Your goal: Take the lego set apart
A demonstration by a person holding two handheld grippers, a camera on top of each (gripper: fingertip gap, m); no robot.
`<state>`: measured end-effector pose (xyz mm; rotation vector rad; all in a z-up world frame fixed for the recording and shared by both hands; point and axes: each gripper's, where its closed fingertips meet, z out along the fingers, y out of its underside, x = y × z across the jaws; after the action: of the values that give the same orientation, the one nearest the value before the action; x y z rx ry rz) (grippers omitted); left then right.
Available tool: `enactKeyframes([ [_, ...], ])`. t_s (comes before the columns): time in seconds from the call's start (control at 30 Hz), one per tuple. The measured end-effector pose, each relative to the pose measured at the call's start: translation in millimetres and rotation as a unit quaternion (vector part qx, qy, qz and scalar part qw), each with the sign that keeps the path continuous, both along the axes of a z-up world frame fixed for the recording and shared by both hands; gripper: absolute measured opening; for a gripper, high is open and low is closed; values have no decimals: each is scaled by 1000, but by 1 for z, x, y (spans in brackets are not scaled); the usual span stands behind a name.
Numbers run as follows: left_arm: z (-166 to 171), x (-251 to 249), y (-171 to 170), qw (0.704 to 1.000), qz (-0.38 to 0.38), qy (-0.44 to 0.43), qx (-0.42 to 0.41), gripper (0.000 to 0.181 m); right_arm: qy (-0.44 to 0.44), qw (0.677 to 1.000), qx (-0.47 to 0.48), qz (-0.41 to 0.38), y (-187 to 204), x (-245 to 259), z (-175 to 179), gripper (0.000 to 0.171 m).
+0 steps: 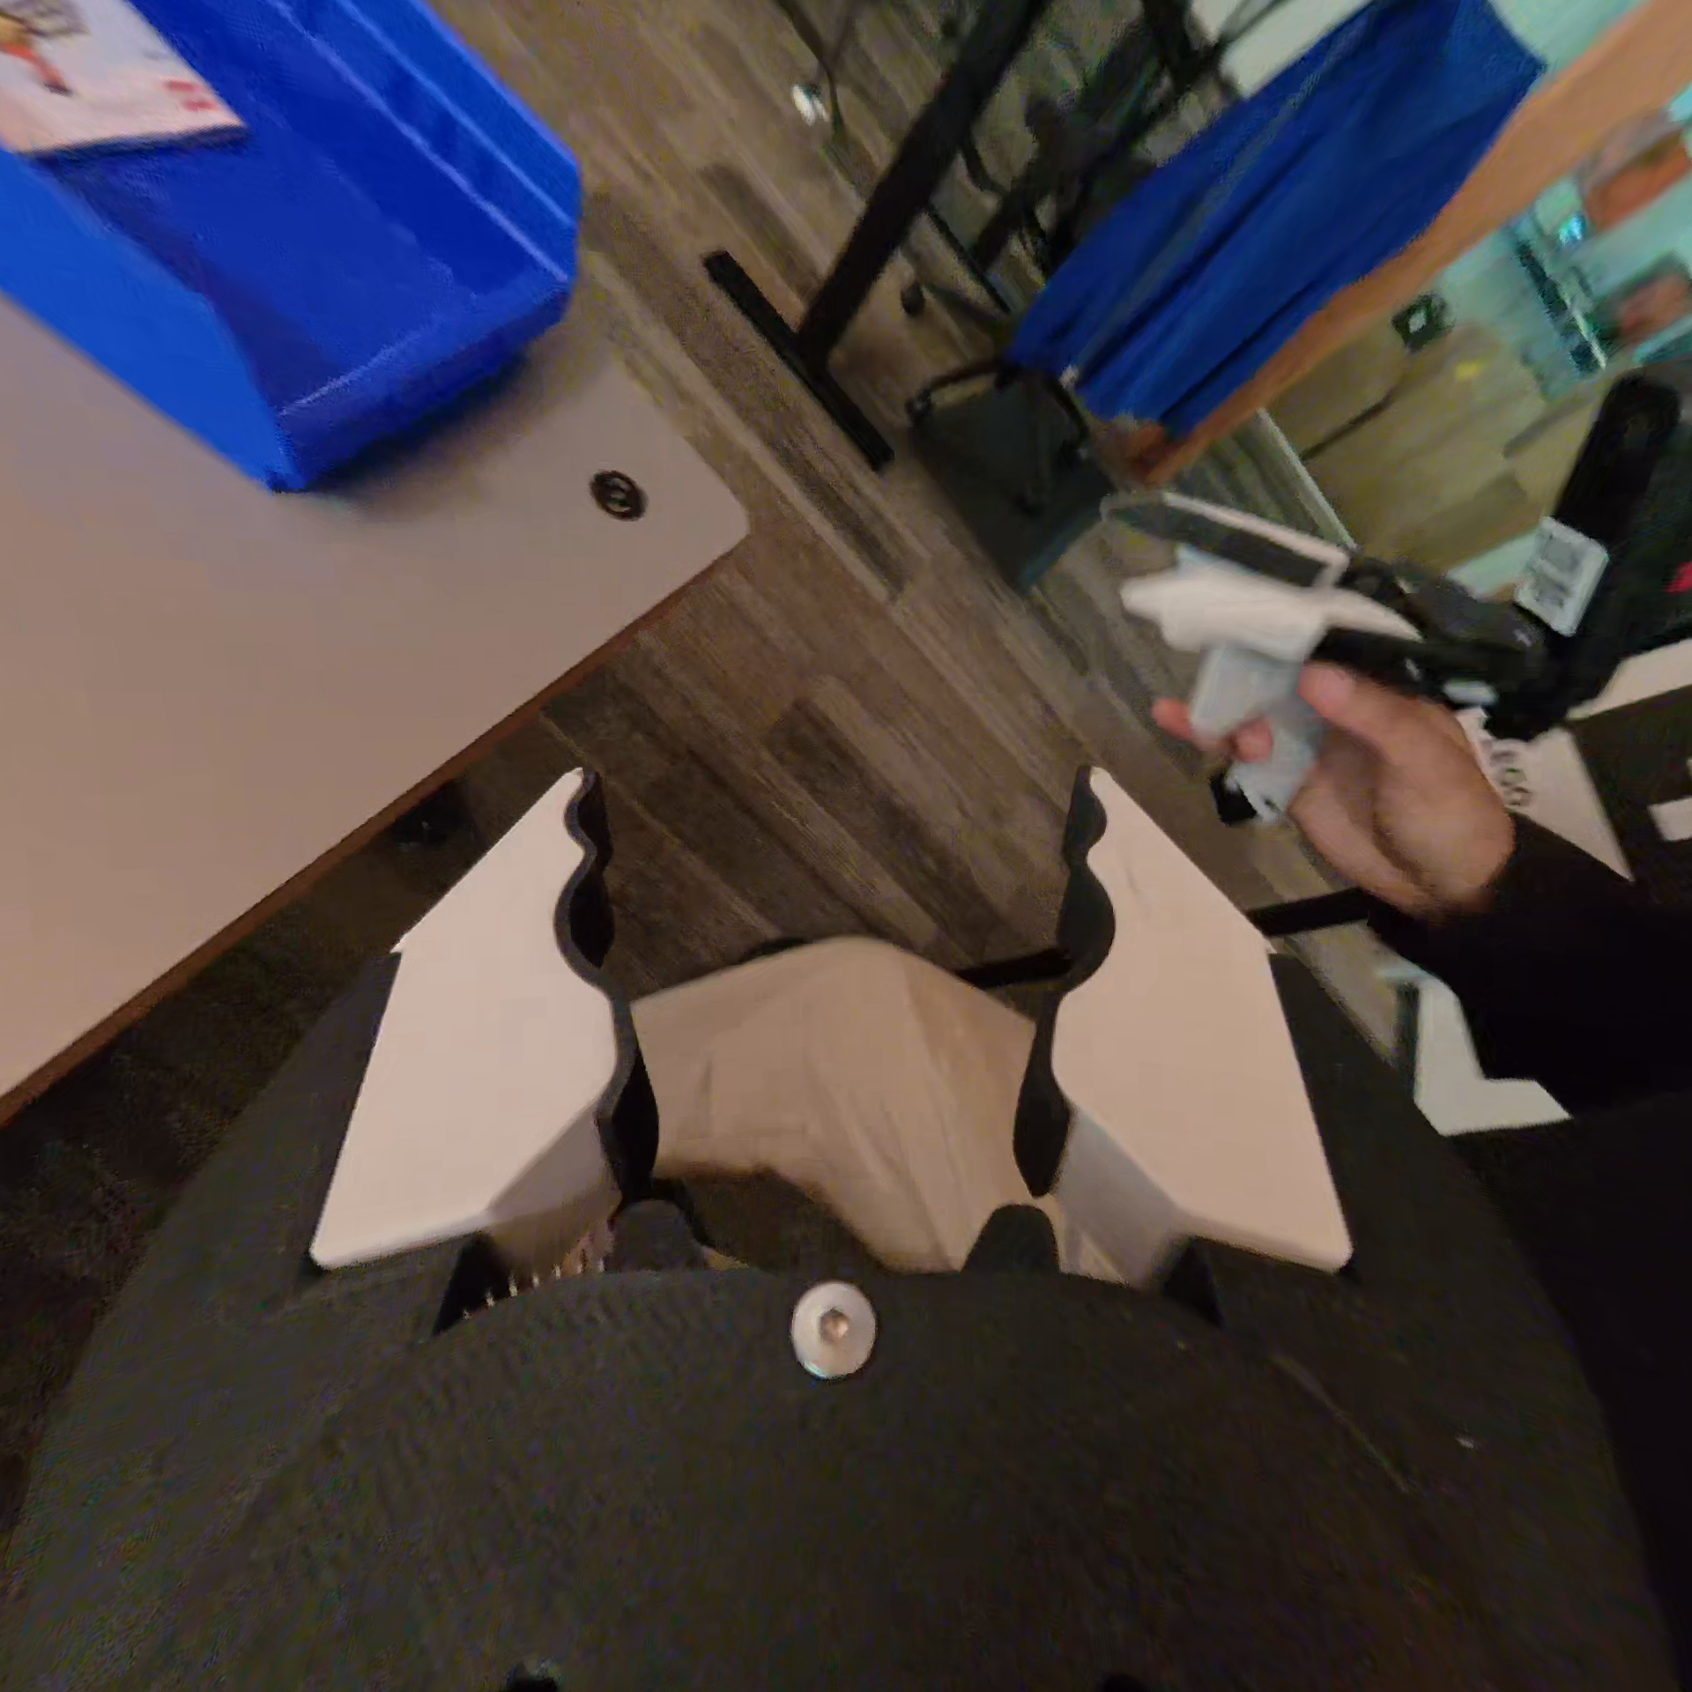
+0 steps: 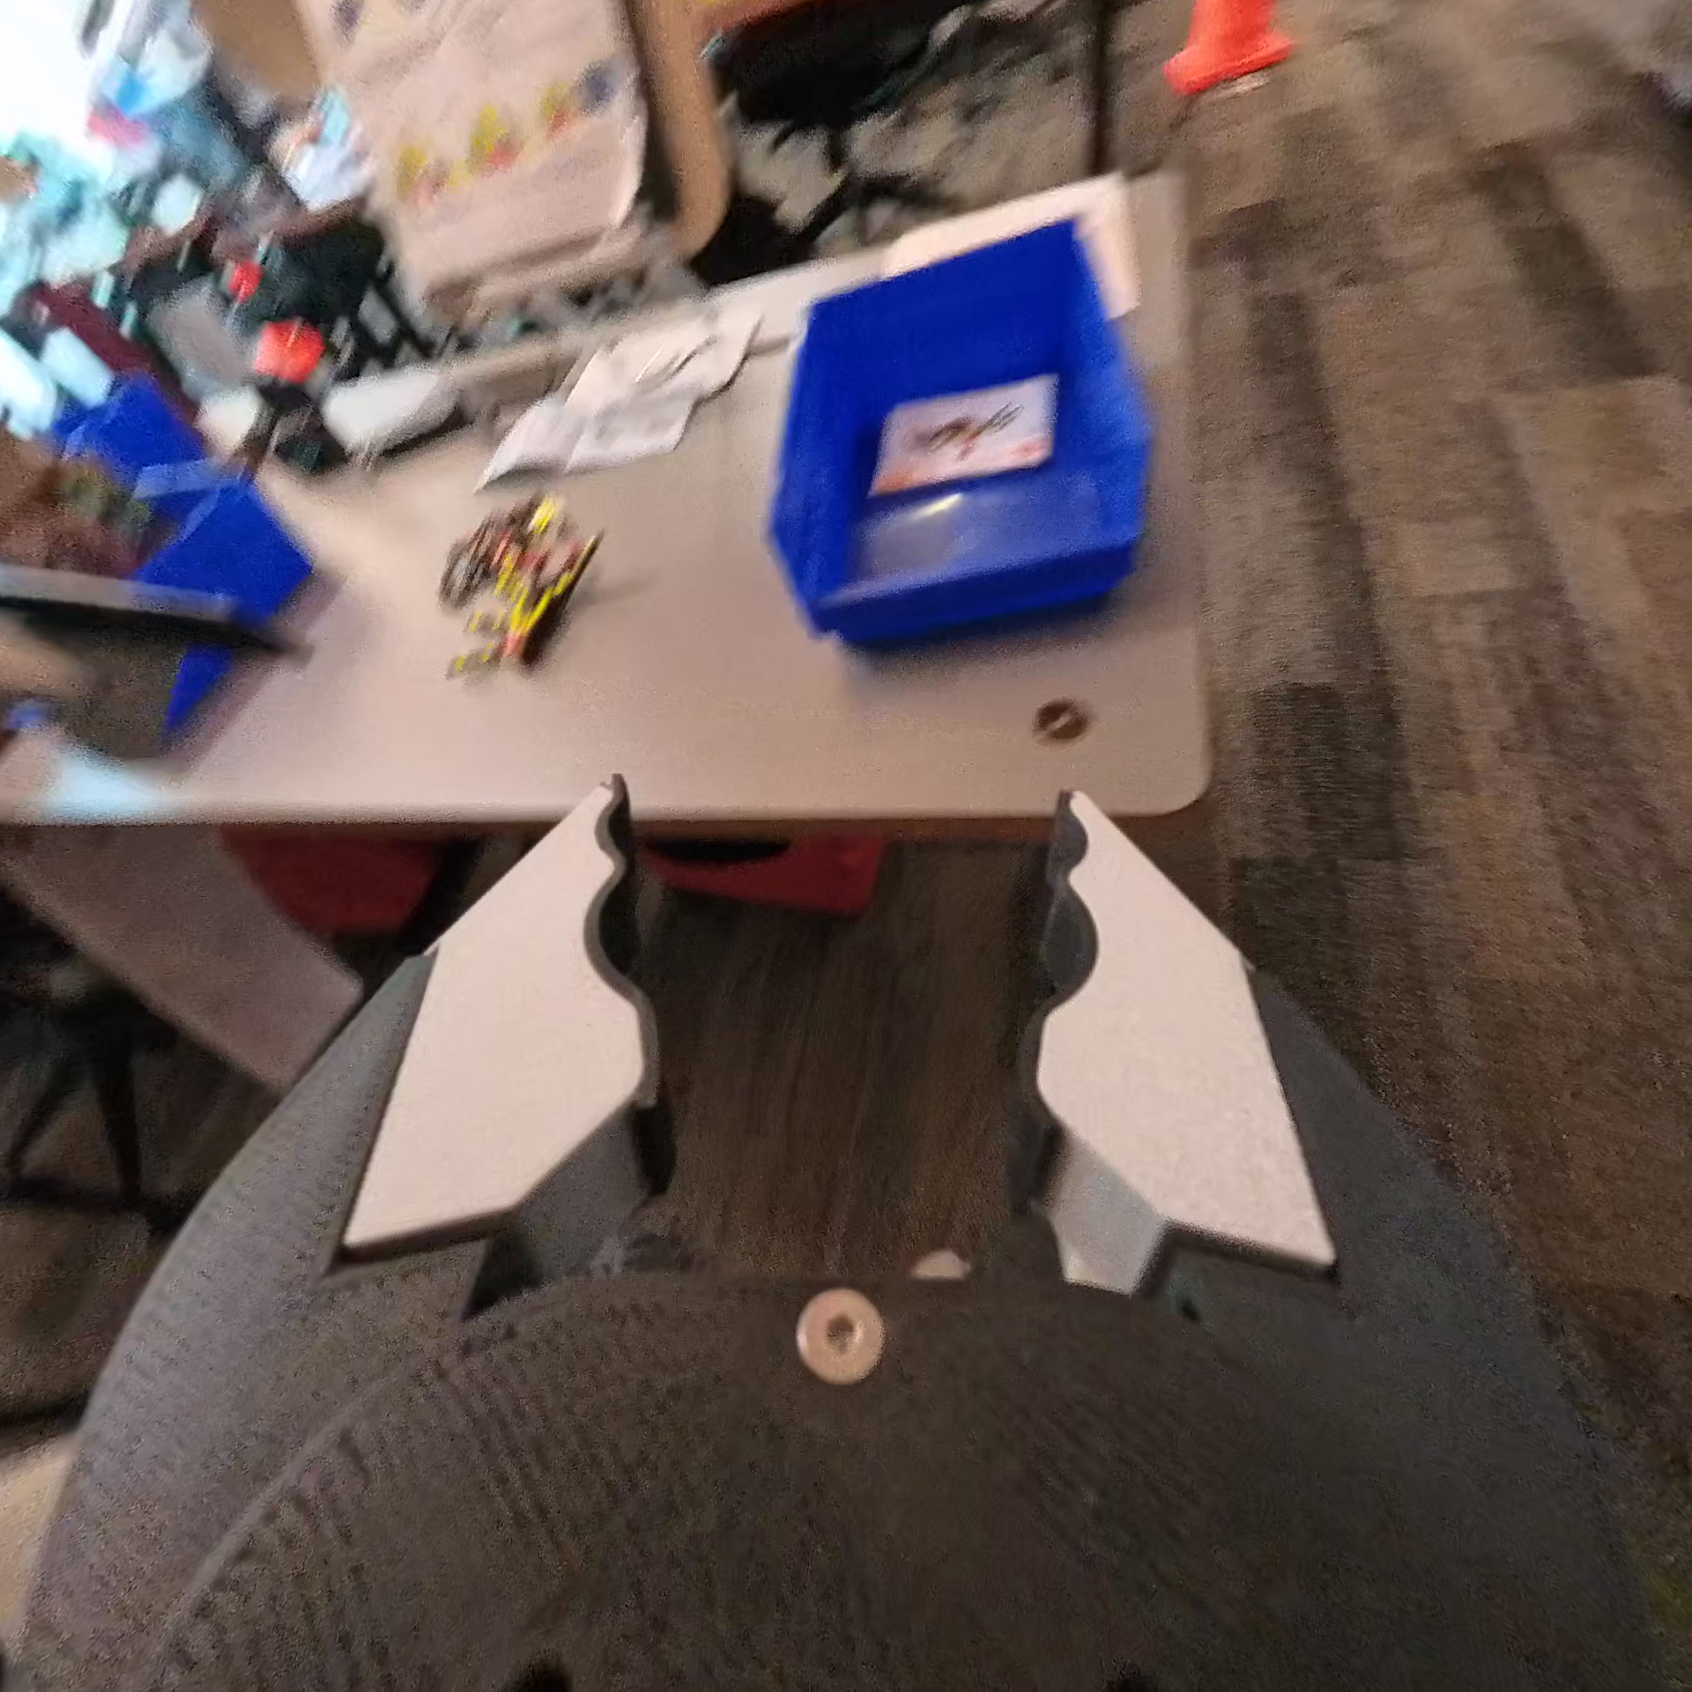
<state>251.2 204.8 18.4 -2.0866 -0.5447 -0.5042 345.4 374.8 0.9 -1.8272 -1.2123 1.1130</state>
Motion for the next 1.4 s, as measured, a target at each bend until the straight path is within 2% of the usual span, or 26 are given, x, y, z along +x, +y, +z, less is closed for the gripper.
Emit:
enactKeyframes([
  [0.07, 15, 6, 22, 999, -38, -4, -20, 100, 3, 997, -16, -70, 55, -8, 2, 82],
  [0.1, 11, 8, 32, 998, -55, -2, -38, 100, -2, 995, -15, -97, 84, -13, -11, 78],
  [0.13, 3, 11, 42, 996, -75, -1, -54, 100, -1, 993, -16, -118, 111, -18, -32, 81],
  [0.2, -24, 12, 60, 992, -94, 9, -86, 100, -5, 988, -22, -150, 163, -23, -96, 75],
  [0.23, -39, 14, 68, 991, -97, 4, -94, 100, -23, 986, -29, -162, 185, -21, -140, 68],
  [0.27, -54, 15, 74, 989, -98, -6, -109, 100, -50, 983, -43, -170, 201, -16, -187, 68],
  [0.37, -102, 12, 70, 982, -72, -10, -175, 98, -136, 975, -78, -158, 211, 4, -307, 66],
  [0.43, -119, 22, 66, 978, -57, -50, -196, 97, -212, 958, -125, -150, 193, 23, -371, 66],
  [0.47, -124, 30, 64, 974, -61, -77, -206, 97, -227, 949, -158, -155, 181, 26, -390, 62],
  [0.53, -129, 34, 57, 968, -67, -83, -226, 98, -209, 933, -238, -168, 153, 11, -407, 54],
  [0.57, -131, 31, 53, 968, -65, -72, -230, 97, -212, 924, -267, -173, 137, 2, -416, 38],
  [0.6, -134, 27, 47, 968, -62, -61, -235, 97, -224, 916, -283, -176, 120, -6, -428, 36],
  [0.7, -143, 20, 20, 966, -48, -60, -245, 97, -297, 902, -283, -135, 54, -15, -469, 34],
  [0.87, -173, 17, -53, 959, 0, -80, -271, 97, -369, 897, -244, 12, -75, -16, -541, 34],
  [1.0, -220, 29, -113, 948, 35, -113, -296, 94, -408, 879, -237, 73, -167, 10, -649, 42],
  [1.1, -256, 41, -153, 937, 50, -131, -320, 94, -482, 838, -237, 101, -226, 55, -747, 53],
  [1.2, -284, 58, -179, 932, 64, -171, -314, 96, -510, 813, -276, 49, -256, 91, -820, 59],
  [1.27, -297, 67, -186, 928, 87, -211, -293, 96, -530, 794, -296, 28, -265, 117, -857, 62],
  [1.4, -315, 75, -191, 934, 95, -209, -273, 96, -521, 806, -280, 27, -259, 131, -897, 53],
])
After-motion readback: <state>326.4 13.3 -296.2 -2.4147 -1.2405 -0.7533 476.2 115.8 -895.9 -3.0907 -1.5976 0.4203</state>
